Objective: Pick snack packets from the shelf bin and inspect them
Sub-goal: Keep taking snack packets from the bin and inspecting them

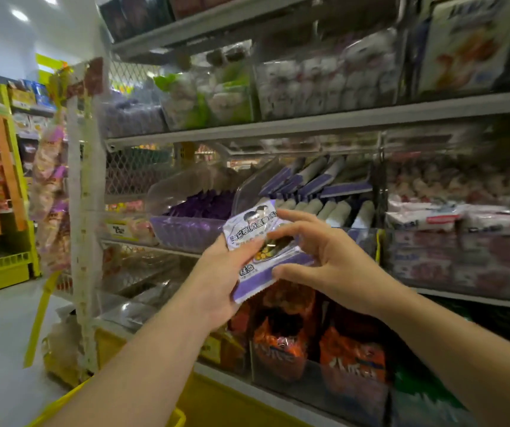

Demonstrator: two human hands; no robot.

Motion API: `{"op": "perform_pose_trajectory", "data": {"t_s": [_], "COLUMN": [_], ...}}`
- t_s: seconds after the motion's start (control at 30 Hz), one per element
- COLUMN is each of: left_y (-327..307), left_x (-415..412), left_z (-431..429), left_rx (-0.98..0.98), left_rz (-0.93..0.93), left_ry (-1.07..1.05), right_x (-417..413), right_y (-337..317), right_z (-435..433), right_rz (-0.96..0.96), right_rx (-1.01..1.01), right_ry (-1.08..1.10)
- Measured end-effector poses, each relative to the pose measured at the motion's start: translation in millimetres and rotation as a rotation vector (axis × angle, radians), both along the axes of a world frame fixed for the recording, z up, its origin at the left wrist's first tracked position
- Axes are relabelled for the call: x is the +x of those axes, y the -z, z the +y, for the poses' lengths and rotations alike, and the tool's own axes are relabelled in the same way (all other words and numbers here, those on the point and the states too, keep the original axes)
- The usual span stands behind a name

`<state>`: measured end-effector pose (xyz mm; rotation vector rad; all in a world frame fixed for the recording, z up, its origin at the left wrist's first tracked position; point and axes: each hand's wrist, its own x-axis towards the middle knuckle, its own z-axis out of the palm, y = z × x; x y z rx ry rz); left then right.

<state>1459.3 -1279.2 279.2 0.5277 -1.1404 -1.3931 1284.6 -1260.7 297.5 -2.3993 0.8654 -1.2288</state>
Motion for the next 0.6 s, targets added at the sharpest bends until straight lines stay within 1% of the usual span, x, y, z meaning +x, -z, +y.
{"op": "perform_pose_trajectory", "data": {"t_s": [0.07,0.13,0.2,0.27,0.33,0.37,0.47,0.53,0.6], "left_y": [-20.1,-38.8,-54.5,-68.6,-79.7,-82.9,-85.2,-85.7,-85.2], "left_x": [-20.8,-39.1,-54.9,-67.1,-73.5,-74.5,-76.6,-84.6,-96.8], "left_z": [-1.3,-5.3,-12.4,-23.3,-35.4,-42.0,-65.4,-77.5,-87.7], "left_rx": [-0.004,-0.01,-0.026,-0.065,-0.157,-0.239,-0.564,-0.644,-0.685], "left_rz": [-0.013,-0.095,-0.265,-0.457,-0.592,-0.677,-1.025,-1.161,-1.195], "left_ry": [0.067,0.106,0.056,-0.056,-0.129,-0.153,-0.219,-0.165,-0.061], "right_x": [-15.2,-30.4,-43.1,-56.7,-71.7,-79.5,-100.8,-109.4,-114.8], "right_y": [-18.1,-35.1,-50.9,-68.5,-88.5,-98.0,-120.2,-129.4,-137.2], "right_z": [1.6,1.4,-1.2,-5.2,-8.7,-10.1,-14.9,-16.7,-18.3], "right_rz": [-0.058,-0.093,-0.137,-0.188,-0.183,-0.168,-0.065,0.013,0.071], "right_rx": [-0.04,-0.057,-0.062,-0.078,-0.128,-0.15,-0.209,-0.218,-0.203], "right_ry": [0.021,0.055,0.068,0.095,0.187,0.231,0.348,0.379,0.373]}}
